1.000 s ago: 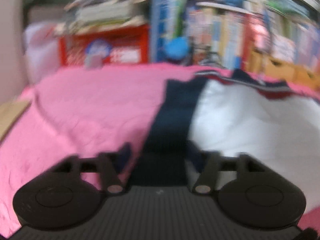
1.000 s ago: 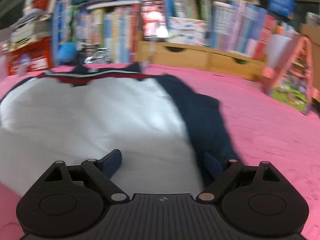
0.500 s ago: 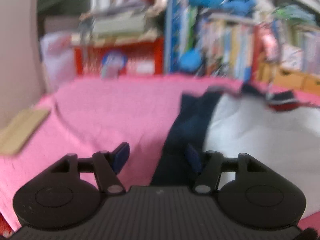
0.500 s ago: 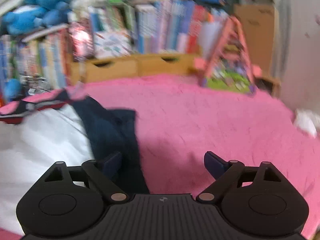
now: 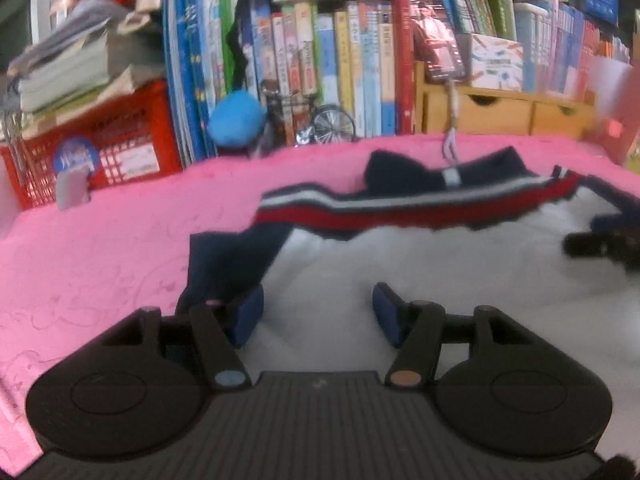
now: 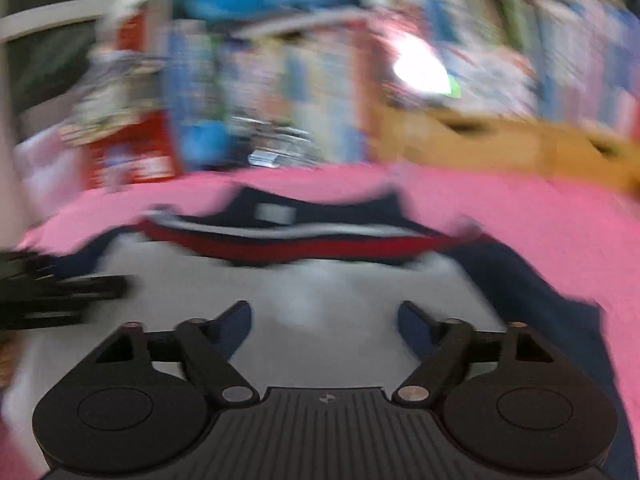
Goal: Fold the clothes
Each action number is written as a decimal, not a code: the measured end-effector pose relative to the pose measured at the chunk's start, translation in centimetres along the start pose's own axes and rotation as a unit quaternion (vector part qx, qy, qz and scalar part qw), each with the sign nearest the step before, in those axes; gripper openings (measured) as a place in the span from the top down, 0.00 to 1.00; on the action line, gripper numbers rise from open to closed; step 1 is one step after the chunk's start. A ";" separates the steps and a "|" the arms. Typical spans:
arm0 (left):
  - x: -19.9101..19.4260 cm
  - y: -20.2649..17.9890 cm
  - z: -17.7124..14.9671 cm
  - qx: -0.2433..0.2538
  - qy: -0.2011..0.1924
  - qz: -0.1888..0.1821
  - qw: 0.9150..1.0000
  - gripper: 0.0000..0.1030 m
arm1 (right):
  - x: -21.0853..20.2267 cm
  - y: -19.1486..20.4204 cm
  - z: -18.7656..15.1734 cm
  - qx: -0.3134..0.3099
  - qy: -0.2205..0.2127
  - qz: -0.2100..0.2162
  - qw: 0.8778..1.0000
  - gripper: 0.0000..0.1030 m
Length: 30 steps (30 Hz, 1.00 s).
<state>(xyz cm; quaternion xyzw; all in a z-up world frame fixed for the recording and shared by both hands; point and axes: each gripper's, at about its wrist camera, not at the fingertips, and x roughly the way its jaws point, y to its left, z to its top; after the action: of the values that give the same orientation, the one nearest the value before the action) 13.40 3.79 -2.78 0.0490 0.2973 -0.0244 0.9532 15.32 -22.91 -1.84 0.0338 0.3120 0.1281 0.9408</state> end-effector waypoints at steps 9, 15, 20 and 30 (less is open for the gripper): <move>0.3 -0.6 -0.3 0.016 0.002 -0.003 1.000 0.39 | -0.2 -4.6 -0.7 0.001 -0.013 -0.101 0.995 1.00; 0.3 -1.1 -0.2 0.027 0.005 0.004 1.000 0.39 | -0.8 -2.1 -1.1 -0.053 -0.026 -0.238 0.970 0.88; 0.4 -1.2 -0.2 0.029 0.006 0.005 1.000 0.38 | -6.9 2.2 -3.3 -0.027 -0.073 -0.174 0.982 0.55; 0.3 -1.5 -0.3 0.034 0.006 0.007 0.999 0.33 | -9.3 13.7 -12.9 -0.027 -0.054 -0.067 0.996 0.56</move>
<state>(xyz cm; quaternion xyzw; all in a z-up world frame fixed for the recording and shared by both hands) 13.37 2.33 -3.28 0.0834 0.3018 -0.0272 0.9493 -2.57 -12.34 -4.91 -0.0061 0.2585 0.0708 0.9634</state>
